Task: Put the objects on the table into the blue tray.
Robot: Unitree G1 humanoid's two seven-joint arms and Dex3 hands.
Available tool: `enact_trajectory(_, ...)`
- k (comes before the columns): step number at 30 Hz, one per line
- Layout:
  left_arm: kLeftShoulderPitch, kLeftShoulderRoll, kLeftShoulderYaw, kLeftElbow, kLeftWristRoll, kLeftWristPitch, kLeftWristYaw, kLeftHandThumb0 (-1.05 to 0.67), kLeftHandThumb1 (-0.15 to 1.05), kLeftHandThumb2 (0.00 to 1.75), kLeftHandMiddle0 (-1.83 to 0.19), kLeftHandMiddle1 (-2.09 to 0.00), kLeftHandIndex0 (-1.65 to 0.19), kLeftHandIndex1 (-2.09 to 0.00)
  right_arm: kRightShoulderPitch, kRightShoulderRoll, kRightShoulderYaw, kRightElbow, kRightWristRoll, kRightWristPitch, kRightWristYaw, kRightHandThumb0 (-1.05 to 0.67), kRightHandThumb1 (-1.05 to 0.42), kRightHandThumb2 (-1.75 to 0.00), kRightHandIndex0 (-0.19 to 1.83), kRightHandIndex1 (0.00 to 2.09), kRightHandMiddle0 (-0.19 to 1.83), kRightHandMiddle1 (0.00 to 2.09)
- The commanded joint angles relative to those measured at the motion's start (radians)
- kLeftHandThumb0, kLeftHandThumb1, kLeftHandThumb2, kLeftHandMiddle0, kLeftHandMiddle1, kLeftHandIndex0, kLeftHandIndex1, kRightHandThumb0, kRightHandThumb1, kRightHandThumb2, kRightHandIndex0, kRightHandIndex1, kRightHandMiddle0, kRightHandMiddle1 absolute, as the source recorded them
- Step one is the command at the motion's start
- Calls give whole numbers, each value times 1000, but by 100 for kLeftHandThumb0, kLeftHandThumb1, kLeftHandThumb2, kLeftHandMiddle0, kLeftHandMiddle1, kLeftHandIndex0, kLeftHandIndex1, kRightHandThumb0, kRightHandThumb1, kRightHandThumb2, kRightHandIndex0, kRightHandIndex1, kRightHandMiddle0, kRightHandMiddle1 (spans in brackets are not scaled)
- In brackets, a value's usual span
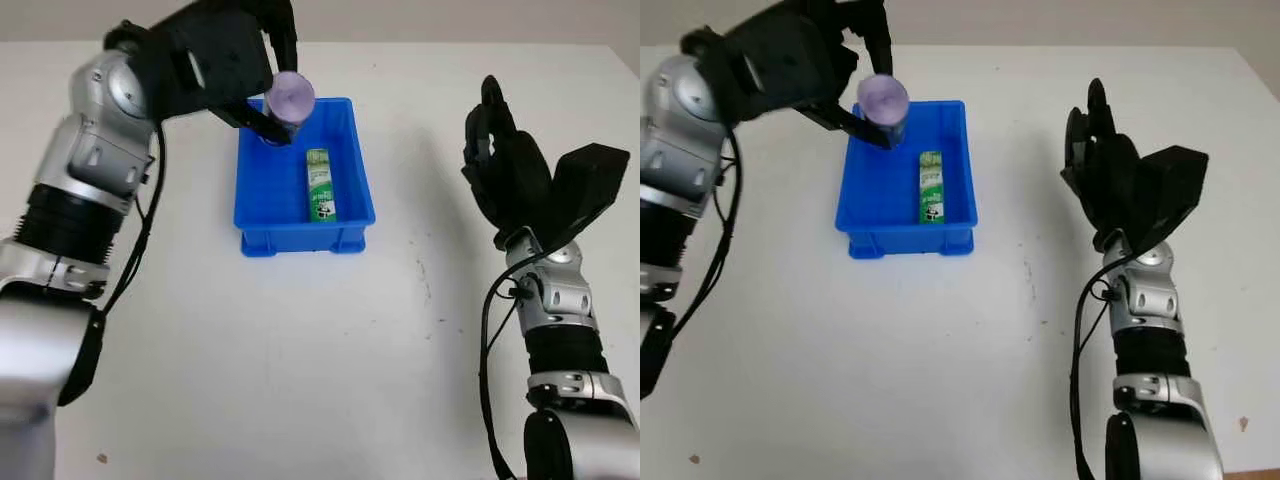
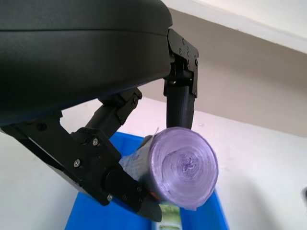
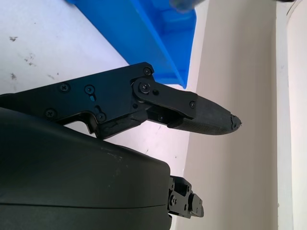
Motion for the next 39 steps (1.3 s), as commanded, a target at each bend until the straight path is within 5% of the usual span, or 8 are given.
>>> enact_trajectory(1,-50,8,-39,-2,44,26,-64,-58,105,55,-6,-112,12,-95,19,-1,-3,-28,-6,6,-7,-69,-105,-68,-19,0,-19,0)
enact_trajectory(2,-50,8,-46,1,54,28,-88,-64,105,56,-5,-58,14,-57,22,-1,-3,-33,-5,10,-7,-69,-105,-68,-19,0,-19,0)
enact_trajectory(5,-38,-3,-25,-3,43,50,-125,-69,105,55,12,-10,18,-18,31,-2,-5,-41,1,12,-3,-69,-105,-69,-19,0,-19,0)
enact_trajectory(19,23,-58,254,-97,-232,91,22,-45,93,75,2,-11,2,-12,8,-5,-11,10,3,2,9,-71,-105,-66,-19,0,-19,0)
enact_trajectory(22,37,-71,315,-99,-282,72,93,-54,103,57,-4,-10,15,-155,-5,-3,-11,21,8,7,12,-71,-105,-66,-19,0,-19,0)
enact_trajectory(25,69,-105,404,-121,-363,92,178,-66,105,54,6,-5,19,-45,-18,-4,-7,35,9,6,22,-71,-105,-67,-19,0,-19,0)
enact_trajectory(28,112,-103,448,-153,-409,127,208,-72,105,58,16,-1,19,-11,-28,-3,-3,47,0,-6,23,-72,-105,-68,-19,0,-19,0)
enact_trajectory(39,404,-117,551,-313,-565,225,200,-68,105,75,19,0,19,0,-106,-20,1,107,-15,-53,46,-77,-105,-72,-19,0,-19,0)
